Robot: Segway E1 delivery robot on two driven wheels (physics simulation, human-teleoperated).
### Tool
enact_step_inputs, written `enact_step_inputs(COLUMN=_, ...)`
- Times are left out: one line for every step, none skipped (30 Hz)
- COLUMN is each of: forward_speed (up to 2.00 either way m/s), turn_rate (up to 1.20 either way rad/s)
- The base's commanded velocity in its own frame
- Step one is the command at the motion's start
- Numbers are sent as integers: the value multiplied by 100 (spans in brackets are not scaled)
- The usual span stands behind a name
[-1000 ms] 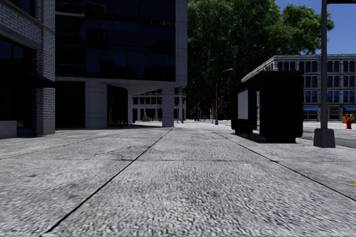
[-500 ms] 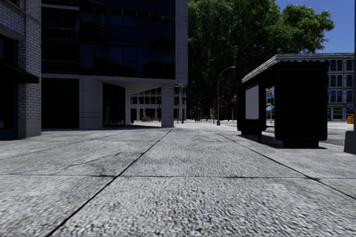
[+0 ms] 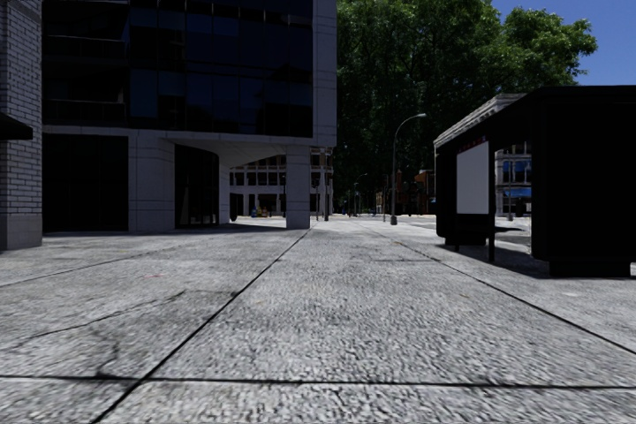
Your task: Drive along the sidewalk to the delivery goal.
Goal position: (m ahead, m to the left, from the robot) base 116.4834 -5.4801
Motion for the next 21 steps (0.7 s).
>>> enact_step_inputs(forward_speed=200, turn_rate=-21)
enact_step_inputs(forward_speed=200, turn_rate=-120)
enact_step_inputs(forward_speed=200, turn_rate=-120)
enact_step_inputs(forward_speed=200, turn_rate=-120)
enact_step_inputs(forward_speed=200, turn_rate=-80)
enact_step_inputs(forward_speed=200, turn_rate=-6)
enact_step_inputs(forward_speed=200, turn_rate=-2)
enact_step_inputs(forward_speed=200, turn_rate=-1)
enact_step_inputs(forward_speed=200, turn_rate=-1)
enact_step_inputs(forward_speed=200, turn_rate=0)
enact_step_inputs(forward_speed=200, turn_rate=0)
enact_step_inputs(forward_speed=200, turn_rate=0)
enact_step_inputs(forward_speed=200, turn_rate=0)
enact_step_inputs(forward_speed=200, turn_rate=0)
enact_step_inputs(forward_speed=200, turn_rate=0)
enact_step_inputs(forward_speed=200, turn_rate=0)
enact_step_inputs(forward_speed=200, turn_rate=-67)
enact_step_inputs(forward_speed=200, turn_rate=-96)
enact_step_inputs(forward_speed=200, turn_rate=-120)
enact_step_inputs(forward_speed=200, turn_rate=-120)
enact_step_inputs(forward_speed=200, turn_rate=-120)
